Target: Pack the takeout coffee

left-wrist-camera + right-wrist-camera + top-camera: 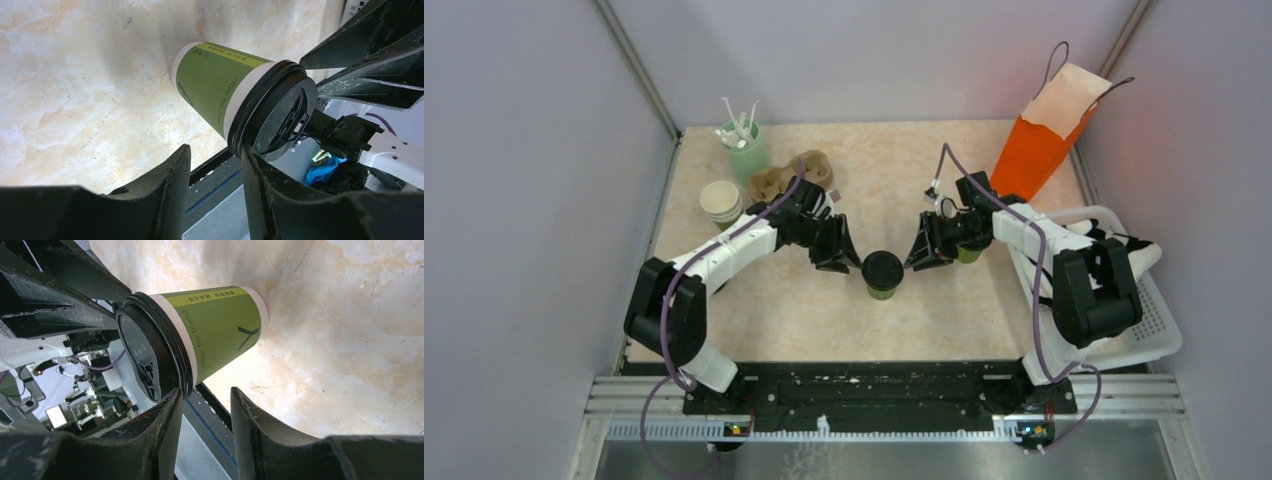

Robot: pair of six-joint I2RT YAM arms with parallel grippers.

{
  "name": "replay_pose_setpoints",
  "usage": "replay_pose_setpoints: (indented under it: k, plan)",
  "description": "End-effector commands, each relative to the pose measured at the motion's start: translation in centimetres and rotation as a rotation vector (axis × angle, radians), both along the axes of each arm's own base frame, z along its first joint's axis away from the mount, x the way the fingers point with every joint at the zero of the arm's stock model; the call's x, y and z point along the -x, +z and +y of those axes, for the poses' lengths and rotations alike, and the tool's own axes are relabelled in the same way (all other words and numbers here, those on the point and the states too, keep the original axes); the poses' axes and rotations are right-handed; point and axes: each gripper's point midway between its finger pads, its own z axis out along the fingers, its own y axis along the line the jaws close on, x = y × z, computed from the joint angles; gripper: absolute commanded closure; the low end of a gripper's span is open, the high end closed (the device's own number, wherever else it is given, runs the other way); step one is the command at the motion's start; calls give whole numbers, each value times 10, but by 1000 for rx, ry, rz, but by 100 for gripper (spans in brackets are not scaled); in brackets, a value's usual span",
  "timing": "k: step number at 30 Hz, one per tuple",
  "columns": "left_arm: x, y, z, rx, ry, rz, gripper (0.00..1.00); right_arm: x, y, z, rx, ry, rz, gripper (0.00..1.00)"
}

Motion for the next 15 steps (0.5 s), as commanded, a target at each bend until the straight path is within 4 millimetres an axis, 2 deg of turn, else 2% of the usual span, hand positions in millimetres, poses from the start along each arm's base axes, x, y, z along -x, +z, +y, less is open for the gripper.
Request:
replay_pose_setpoints:
  k: [1,9,15]
  plan:
    - [1,6,-3,21,-16,-25,53,-9,16,4,-27,-1,-61,60]
    - [3,0,-4,26,-24,-16,52,-9,14,5,-27,-2,-57,62]
    - [2,7,-4,35,-19,-37,50,-8,13,4,-26,-2,-49,62]
